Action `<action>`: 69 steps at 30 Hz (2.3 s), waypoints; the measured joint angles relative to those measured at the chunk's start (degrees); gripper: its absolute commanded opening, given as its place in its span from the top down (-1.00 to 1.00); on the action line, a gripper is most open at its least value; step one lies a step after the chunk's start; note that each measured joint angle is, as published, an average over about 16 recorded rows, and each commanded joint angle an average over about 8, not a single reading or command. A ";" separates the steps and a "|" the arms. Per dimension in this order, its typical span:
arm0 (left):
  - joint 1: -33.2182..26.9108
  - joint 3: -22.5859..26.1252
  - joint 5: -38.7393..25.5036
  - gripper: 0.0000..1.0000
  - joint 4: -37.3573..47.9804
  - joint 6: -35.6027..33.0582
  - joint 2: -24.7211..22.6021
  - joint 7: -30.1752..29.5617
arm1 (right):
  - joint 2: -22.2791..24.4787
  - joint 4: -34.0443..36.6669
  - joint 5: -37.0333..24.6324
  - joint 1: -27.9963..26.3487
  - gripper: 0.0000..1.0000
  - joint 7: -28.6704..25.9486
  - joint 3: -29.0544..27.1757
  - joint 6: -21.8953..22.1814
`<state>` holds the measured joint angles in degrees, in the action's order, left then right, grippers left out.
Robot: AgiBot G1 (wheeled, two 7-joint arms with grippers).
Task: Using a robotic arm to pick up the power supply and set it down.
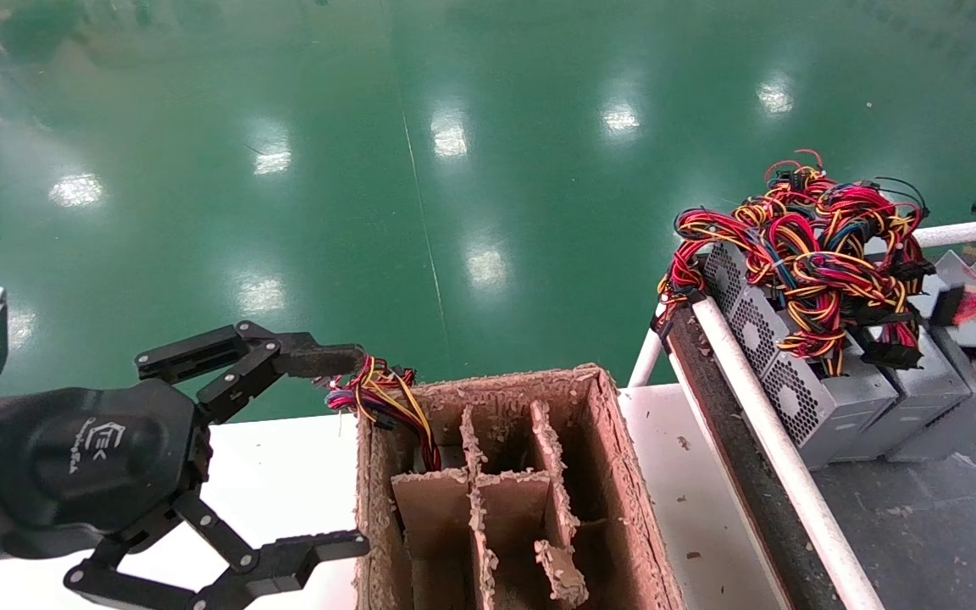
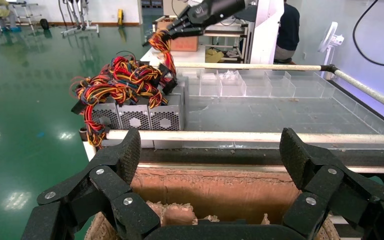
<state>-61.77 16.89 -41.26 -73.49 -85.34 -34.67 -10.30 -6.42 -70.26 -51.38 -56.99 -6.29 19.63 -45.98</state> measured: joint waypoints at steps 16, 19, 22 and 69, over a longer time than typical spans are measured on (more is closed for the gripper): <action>-0.01 0.05 0.03 -1.00 0.00 0.02 0.02 0.03 | -3.43 2.06 -5.66 -6.59 -1.00 -3.83 0.94 -3.85; -0.01 0.07 0.04 -1.00 0.01 0.03 0.02 0.03 | -3.66 2.29 -6.07 -7.38 -1.00 -4.57 0.99 -4.40; -0.01 0.08 0.04 -1.00 0.01 0.03 0.03 0.04 | -4.01 2.39 -6.12 -7.91 -1.00 -5.09 0.93 -5.04; -0.06 0.24 0.13 -1.00 0.07 0.07 0.07 0.12 | -21.94 -1.72 5.23 -5.65 -1.00 -4.76 -2.39 -30.31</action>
<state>-61.83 17.13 -41.14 -73.42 -85.27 -34.61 -10.18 -28.36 -71.97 -46.16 -62.65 -11.05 17.24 -76.30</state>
